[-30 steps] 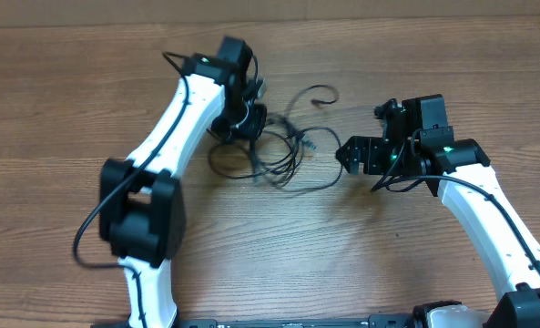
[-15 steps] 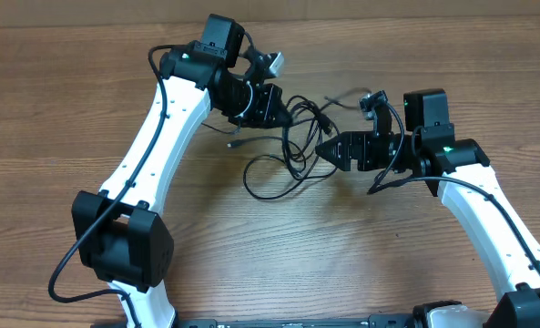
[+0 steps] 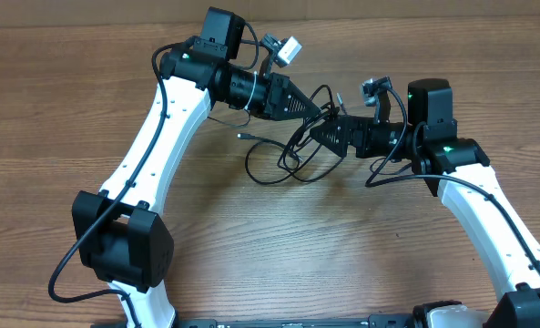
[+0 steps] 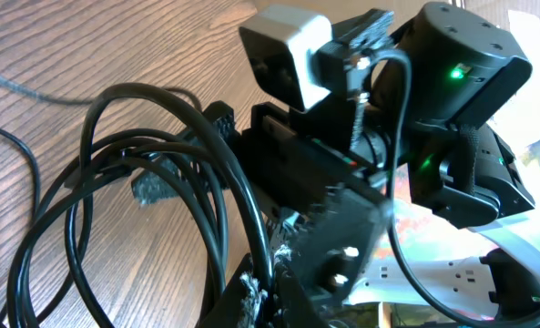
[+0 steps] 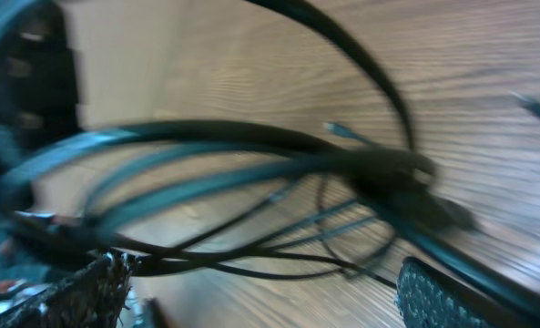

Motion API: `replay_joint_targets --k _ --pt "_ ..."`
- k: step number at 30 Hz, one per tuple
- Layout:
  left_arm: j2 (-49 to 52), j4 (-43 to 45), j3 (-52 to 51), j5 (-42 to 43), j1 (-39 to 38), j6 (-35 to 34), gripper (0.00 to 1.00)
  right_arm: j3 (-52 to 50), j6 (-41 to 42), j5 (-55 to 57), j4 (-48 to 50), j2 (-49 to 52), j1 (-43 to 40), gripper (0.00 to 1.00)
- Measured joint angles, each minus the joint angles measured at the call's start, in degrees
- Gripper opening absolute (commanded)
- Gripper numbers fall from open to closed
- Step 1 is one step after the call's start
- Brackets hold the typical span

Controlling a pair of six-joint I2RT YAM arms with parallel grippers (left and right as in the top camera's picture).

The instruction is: Untangle cables

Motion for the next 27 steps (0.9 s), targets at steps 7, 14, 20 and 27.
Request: replay_joint_targets --k 7,14,20,27 --pt "0.0 -5.3 0.0 -10.4 0.0 0.1 0.04 0.0 2.4 -3.8 2.7 0.0 0.0 0.84" --pt "0.0 -1.6 0.0 -4.4 -0.7 1.8 0.04 0.0 4.9 -4.0 4.8 0.0 0.0 0.69" --pt "0.0 0.9 0.0 2.7 -1.0 2.5 0.04 0.0 9.1 -0.9 1.3 0.0 0.0 0.7" --pt "0.0 6.5 0.0 6.1 0.2 1.6 0.04 0.0 10.8 7.6 -5.6 0.0 0.0 0.79"
